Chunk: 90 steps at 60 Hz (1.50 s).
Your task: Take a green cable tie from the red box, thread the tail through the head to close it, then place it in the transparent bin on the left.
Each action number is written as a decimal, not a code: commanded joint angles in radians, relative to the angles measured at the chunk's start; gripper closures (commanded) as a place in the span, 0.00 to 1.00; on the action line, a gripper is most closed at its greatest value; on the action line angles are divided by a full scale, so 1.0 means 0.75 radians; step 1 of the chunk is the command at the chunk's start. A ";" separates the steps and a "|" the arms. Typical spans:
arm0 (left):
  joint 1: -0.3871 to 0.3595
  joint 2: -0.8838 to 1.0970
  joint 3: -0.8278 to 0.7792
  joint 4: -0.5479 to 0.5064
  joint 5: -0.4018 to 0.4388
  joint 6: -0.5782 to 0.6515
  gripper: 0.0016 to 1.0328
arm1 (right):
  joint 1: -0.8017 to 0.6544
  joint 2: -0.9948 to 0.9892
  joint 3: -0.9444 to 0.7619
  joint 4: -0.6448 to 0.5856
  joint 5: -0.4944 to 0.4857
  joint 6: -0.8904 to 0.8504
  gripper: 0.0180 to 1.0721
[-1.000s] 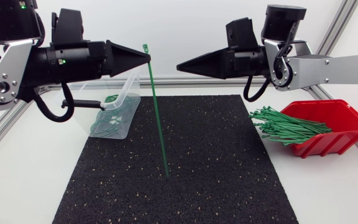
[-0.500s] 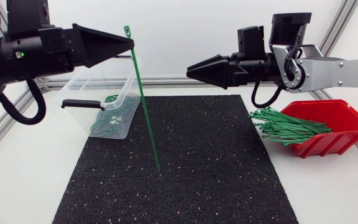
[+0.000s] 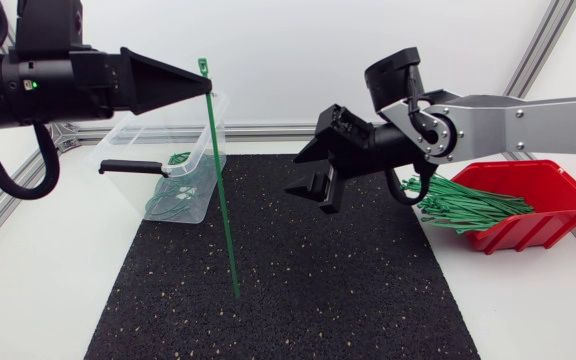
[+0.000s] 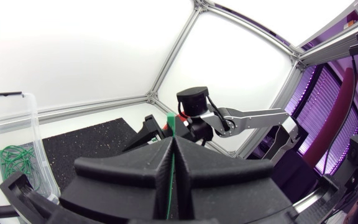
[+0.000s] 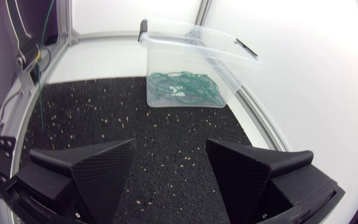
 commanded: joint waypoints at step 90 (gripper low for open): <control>0.004 0.785 0.878 -0.970 0.140 0.530 0.97 | 0.793 -0.291 -0.620 0.891 1.418 -0.870 0.05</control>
